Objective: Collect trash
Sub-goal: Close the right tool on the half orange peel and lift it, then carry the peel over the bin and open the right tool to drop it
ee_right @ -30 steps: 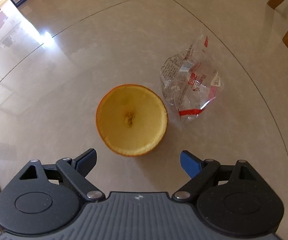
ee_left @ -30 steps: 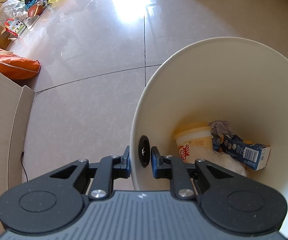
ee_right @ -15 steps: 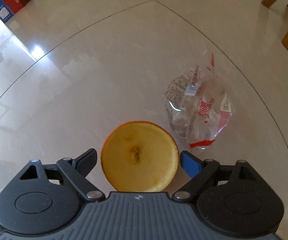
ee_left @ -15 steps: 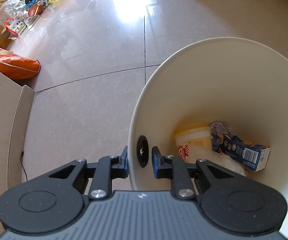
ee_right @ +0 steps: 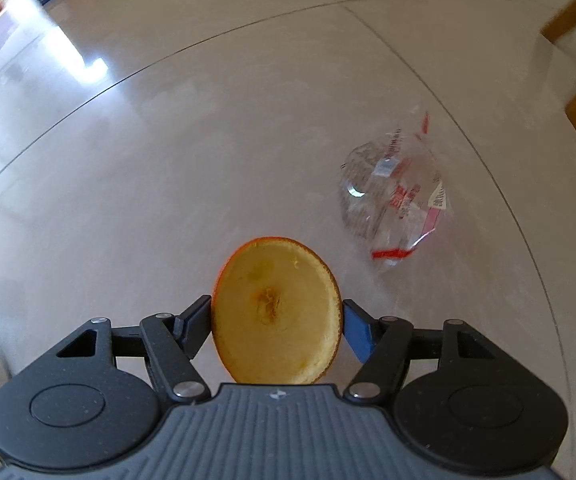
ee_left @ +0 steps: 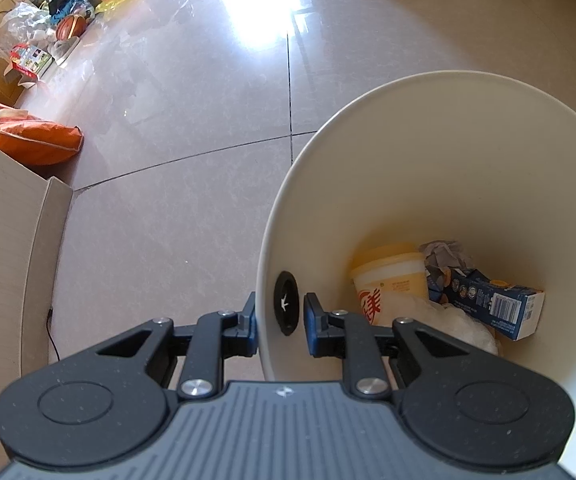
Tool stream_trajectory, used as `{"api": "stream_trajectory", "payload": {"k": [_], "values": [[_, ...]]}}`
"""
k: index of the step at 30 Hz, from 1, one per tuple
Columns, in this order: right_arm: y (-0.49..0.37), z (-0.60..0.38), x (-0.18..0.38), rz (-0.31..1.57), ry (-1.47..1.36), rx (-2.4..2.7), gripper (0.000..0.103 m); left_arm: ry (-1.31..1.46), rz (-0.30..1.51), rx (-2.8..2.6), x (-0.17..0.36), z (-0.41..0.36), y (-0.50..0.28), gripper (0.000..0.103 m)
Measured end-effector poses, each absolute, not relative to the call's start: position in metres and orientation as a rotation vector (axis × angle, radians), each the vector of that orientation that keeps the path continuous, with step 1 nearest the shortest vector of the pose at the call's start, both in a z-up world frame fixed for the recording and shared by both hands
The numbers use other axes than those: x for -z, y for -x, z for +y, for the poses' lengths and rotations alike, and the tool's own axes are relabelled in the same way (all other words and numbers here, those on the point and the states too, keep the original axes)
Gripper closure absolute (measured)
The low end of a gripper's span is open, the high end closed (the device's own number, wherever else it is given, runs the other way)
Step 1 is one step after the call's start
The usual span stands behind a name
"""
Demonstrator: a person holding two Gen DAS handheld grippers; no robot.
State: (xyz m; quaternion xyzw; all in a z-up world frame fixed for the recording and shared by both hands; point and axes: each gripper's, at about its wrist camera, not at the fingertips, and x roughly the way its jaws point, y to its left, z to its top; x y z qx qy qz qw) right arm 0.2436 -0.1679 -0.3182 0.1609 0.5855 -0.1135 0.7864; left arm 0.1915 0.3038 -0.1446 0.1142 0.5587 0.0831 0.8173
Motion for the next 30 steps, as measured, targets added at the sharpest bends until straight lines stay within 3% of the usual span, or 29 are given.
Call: {"api": "stream_trajectory", "payload": {"k": [8,19,30], "values": [[-0.224,-0.12,0.24,1.232,-0.247,0.016,0.03,-0.255,1.182,-0.18,0.146,0.303,-0.192,0.084],[-0.238,-0.023,0.095,1.038,-0.143,-0.373,0.03,-0.252,1.179,-0.182,0.146,0.304,-0.192,0.085],[-0.257,0.089,0.051,0.986,-0.015,-0.616,0.03,-0.24,1.185,-0.187,0.146,0.304,-0.194,0.085]]}}
